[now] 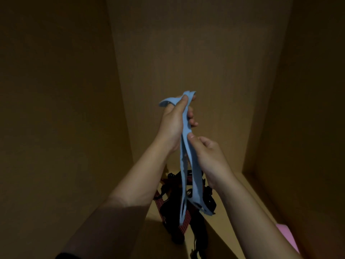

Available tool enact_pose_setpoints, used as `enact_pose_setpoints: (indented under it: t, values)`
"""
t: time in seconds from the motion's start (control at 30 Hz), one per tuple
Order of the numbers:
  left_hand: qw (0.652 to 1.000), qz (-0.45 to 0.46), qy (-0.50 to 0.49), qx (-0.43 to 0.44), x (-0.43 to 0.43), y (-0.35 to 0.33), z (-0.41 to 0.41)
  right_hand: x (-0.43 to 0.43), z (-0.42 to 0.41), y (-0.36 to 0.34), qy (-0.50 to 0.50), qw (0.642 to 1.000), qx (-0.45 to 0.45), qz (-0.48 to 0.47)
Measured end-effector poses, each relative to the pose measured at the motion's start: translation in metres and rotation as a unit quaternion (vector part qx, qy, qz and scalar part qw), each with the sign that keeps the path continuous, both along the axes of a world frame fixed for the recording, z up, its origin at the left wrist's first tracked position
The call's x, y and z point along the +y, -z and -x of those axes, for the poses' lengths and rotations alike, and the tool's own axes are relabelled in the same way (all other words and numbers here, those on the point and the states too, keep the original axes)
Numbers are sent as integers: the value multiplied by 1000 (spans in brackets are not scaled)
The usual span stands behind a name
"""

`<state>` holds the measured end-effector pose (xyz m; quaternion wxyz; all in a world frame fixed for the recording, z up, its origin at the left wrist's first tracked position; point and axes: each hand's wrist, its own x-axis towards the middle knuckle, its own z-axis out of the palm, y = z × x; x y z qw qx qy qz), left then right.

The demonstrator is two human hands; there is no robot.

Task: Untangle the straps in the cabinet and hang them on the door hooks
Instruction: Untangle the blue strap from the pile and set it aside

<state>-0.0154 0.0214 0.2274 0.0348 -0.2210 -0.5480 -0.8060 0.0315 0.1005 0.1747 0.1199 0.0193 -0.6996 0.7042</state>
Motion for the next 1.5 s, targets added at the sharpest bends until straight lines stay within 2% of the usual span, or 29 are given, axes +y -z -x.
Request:
enact_pose_setpoints:
  t: [0.2,0.3,0.43,0.57,0.7,0.77,0.9,1.0,1.13,1.2,1.27,1.37,1.43,1.5]
  values:
    - [1000,12,-19,11,3,4,-1,-2,-1,2,-51,998,-43,21]
    - [1000,0,-5,4,3,7,0,-2,0,5,-33,999,-42,-1]
    - [999,-38,16,-32,4,9,2,-2,3,13,35,997,1,-70]
    - [995,-71,14,-67,3,12,9,-2,2,21,50,987,56,-145]
    - [991,-98,14,-85,2,13,13,-4,3,31,47,956,47,-287]
    - [990,-109,24,-89,2,12,12,-7,4,33,58,944,41,-323]
    - [989,-113,17,-93,-2,14,11,-12,9,39,59,948,63,-306]
    - [989,-108,-24,-101,-16,26,16,-12,7,42,48,964,52,-258]
    - [980,-91,-74,-163,-44,56,22,-14,3,45,15,988,30,-150]
    - [969,-89,-74,-218,-59,76,22,-19,2,46,8,991,36,-130]
    - [956,-41,-69,-281,-72,100,22,-25,3,49,9,990,47,-129]
    - [923,114,-58,-363,-88,132,9,-36,5,54,-3,992,43,-122]
    - [899,212,-19,-383,-100,150,-2,-43,7,58,-14,991,31,-126]
    - [874,303,-39,-378,-111,156,-17,-51,8,62,-35,991,15,-129]
